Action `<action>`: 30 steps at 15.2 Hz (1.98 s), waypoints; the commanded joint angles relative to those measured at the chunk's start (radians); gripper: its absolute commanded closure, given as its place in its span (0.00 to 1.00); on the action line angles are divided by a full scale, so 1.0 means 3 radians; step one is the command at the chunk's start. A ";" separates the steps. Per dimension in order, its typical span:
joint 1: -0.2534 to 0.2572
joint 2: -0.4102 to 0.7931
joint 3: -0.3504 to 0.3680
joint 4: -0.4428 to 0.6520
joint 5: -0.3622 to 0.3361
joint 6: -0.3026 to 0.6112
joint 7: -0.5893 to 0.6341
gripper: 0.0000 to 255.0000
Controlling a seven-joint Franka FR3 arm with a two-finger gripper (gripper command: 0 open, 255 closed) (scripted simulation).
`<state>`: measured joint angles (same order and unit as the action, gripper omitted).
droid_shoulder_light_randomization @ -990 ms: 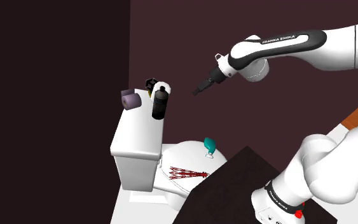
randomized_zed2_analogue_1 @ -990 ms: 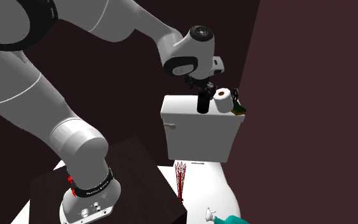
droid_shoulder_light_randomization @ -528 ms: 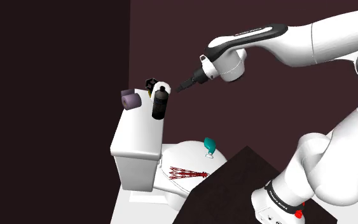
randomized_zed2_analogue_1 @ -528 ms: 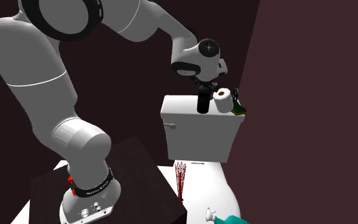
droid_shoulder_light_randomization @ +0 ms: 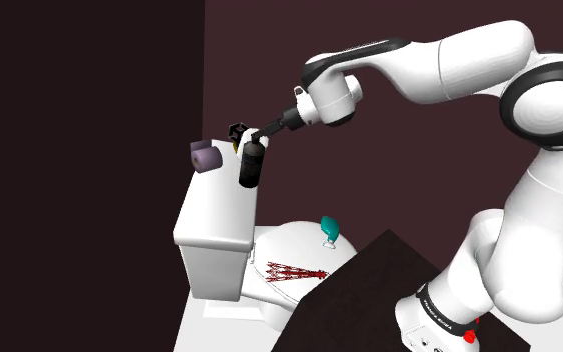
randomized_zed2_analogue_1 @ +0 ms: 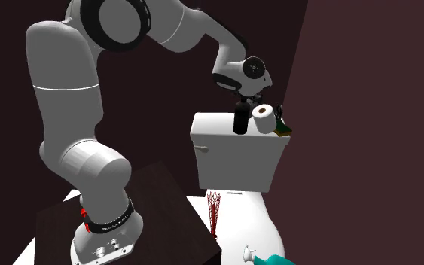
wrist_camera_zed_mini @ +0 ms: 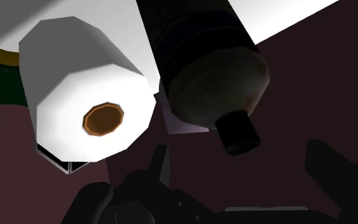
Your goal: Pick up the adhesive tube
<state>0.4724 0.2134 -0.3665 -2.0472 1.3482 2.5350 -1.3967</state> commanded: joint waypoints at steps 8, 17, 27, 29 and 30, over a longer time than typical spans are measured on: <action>-0.0049 0.0197 0.0054 0.0008 0.0344 0.0005 -0.0347 1.00; -0.0048 0.0198 0.0055 0.0010 0.0344 0.0006 -0.0345 1.00; 0.0021 -0.0089 -0.0020 0.0026 -0.0154 -0.0018 0.0162 1.00; 0.0033 -0.0141 -0.0034 0.0036 -0.0254 -0.0030 0.0265 1.00; 0.0039 -0.0167 -0.0041 0.0042 -0.0304 -0.0036 0.0316 1.00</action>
<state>0.4828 0.1732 -0.3755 -2.0379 1.2768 2.5278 -1.3212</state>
